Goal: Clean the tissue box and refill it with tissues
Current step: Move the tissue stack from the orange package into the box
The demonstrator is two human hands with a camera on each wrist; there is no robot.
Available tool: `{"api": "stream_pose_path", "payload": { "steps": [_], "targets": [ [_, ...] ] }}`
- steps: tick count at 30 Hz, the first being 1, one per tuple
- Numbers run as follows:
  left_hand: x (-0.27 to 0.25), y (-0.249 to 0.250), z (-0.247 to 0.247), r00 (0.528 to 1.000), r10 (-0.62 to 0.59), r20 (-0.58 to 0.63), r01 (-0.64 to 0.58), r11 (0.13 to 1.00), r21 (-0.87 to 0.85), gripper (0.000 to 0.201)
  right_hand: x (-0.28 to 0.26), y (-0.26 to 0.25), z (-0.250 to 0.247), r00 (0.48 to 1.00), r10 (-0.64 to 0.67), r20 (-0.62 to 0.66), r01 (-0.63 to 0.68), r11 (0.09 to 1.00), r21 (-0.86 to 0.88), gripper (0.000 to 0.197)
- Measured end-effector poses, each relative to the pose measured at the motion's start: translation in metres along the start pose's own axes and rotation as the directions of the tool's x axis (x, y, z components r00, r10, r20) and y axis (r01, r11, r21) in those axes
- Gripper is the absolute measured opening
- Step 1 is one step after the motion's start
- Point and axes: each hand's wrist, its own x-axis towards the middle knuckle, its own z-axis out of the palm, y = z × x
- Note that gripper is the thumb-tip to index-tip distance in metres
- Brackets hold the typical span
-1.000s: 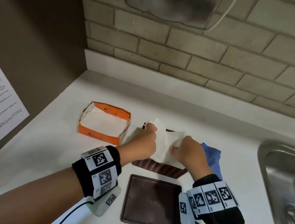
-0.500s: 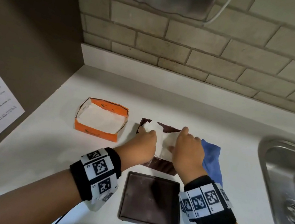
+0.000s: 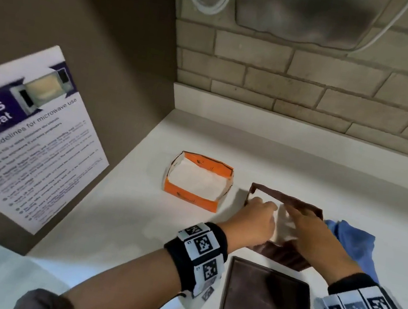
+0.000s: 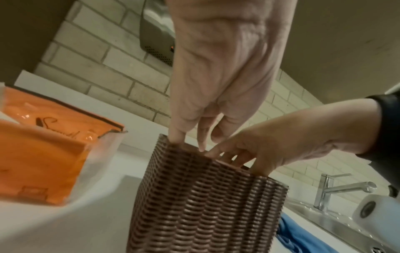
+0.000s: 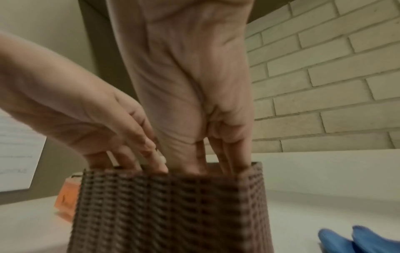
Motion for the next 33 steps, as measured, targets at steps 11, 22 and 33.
{"api": "stream_pose_path", "payload": {
  "steps": [11,22,33],
  "targets": [
    [0.018,-0.111,-0.103,0.886,-0.344,-0.31,0.355,0.934,-0.019,0.024,-0.03,-0.091,-0.021,0.844,-0.391,-0.368,0.473,0.865,0.165,0.04],
    [0.038,-0.154,-0.079,0.847,-0.467,-0.254,0.53,0.771,0.352,0.084,0.004,-0.147,0.017,0.909,-0.417,-0.006,0.416,0.904,0.096,0.053],
    [0.034,-0.162,-0.087,0.801,-0.492,-0.341,0.466,0.87,-0.159,0.057,0.025,-0.136,-0.01,0.984,-0.173,0.047,0.119,0.828,0.547,0.029]
  ]
}}
